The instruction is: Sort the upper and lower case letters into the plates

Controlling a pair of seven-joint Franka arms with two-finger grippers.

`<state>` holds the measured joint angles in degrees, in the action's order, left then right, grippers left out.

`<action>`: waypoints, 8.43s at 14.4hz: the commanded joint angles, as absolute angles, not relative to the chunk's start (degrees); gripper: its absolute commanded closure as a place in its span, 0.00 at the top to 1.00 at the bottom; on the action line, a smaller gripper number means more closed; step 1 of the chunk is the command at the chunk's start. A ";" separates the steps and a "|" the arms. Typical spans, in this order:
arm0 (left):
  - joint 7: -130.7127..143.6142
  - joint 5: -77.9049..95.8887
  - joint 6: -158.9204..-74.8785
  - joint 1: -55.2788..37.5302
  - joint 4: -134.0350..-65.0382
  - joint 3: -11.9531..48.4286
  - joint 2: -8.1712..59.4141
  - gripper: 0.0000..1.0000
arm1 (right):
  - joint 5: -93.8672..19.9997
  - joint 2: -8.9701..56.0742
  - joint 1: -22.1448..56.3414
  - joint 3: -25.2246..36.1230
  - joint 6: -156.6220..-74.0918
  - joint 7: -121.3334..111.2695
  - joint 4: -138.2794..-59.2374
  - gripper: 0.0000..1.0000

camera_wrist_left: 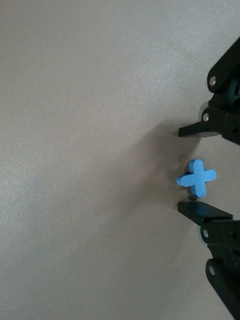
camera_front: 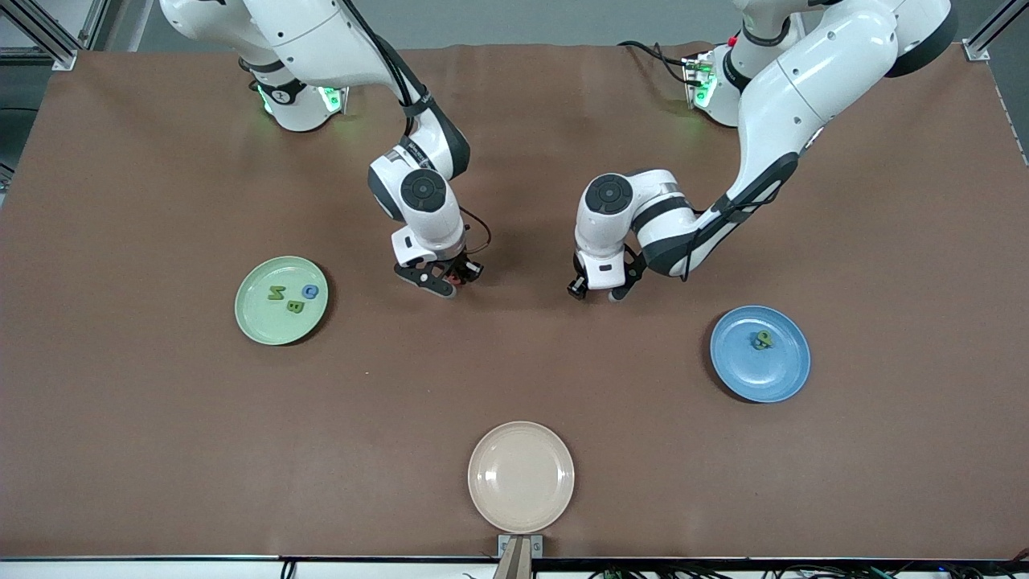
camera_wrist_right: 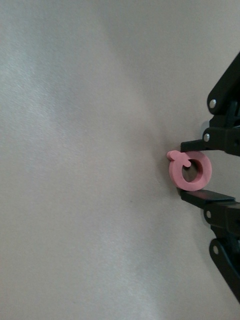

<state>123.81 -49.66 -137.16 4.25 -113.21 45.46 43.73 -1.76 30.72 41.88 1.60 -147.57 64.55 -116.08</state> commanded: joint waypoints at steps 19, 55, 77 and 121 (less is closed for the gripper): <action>116.12 -51.06 -136.85 11.76 -112.24 45.79 35.96 0.00 | -0.79 7.64 9.33 1.58 -147.02 8.98 -140.96 0.00; 83.06 -50.62 -133.07 41.66 -116.02 49.31 37.53 0.19 | 2.20 10.99 -1.58 1.85 -102.33 -3.60 -99.69 1.00; 53.29 -49.57 -109.52 41.57 -94.23 65.48 36.03 0.99 | 1.32 10.55 -1.93 1.14 -84.20 -3.60 -81.21 1.00; 8.53 -1.05 -86.92 -1.14 -84.02 5.80 2.55 1.00 | -0.88 -6.68 -0.53 1.76 -79.89 -3.96 -89.21 1.00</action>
